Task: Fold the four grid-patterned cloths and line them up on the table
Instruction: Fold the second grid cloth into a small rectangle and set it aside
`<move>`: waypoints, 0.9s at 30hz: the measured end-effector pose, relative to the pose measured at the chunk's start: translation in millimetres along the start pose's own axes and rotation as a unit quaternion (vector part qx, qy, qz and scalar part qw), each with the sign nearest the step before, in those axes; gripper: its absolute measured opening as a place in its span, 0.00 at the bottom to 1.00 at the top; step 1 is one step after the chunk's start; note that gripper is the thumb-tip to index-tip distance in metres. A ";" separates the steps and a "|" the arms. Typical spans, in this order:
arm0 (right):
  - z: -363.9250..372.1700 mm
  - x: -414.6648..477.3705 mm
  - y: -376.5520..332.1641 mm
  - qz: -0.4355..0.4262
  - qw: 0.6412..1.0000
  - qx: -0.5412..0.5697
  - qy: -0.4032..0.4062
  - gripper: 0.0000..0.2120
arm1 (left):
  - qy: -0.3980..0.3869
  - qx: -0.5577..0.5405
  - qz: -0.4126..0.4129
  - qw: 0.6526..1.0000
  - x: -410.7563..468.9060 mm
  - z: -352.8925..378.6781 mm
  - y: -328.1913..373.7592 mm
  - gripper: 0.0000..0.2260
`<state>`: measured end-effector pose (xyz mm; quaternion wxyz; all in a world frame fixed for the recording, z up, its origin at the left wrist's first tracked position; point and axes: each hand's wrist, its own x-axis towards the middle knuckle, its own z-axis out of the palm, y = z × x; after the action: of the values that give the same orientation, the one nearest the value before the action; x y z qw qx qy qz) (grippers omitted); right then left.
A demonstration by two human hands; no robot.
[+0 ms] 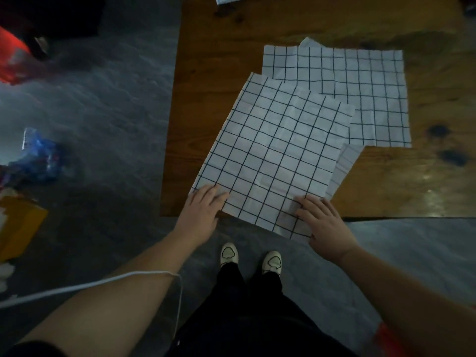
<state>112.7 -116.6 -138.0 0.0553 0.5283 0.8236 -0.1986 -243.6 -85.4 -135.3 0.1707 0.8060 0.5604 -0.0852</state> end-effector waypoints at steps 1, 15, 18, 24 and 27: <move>2.2 -2.5 -2.2 0.004 1.000 -0.008 -0.004 0.41 | 0.013 0.003 0.006 1.000 -1.8 0.1 -1.3 0.34; -23.4 -4.3 -43.8 0.170 0.964 0.190 0.079 0.20 | 0.080 -0.118 0.008 0.990 -68.3 -16.3 -64.7 0.09; -38.5 2.7 -55.4 0.219 0.950 0.202 0.097 0.18 | 0.079 -0.195 -0.004 0.978 -68.4 -37.8 -77.5 0.09; -86.5 41.8 -62.6 0.304 0.918 0.214 0.139 0.11 | 0.129 -0.316 -0.038 0.939 -26.3 -99.2 -80.4 0.10; -110.5 61.3 -56.2 0.302 0.907 0.225 0.191 0.12 | 0.165 -0.391 -0.067 0.903 7.6 -128.1 -78.4 0.10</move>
<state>48.9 -42.4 -40.2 -0.1657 0.7778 0.5532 -0.2479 -320.9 -6.7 -33.1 0.3710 0.6376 0.6214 0.2639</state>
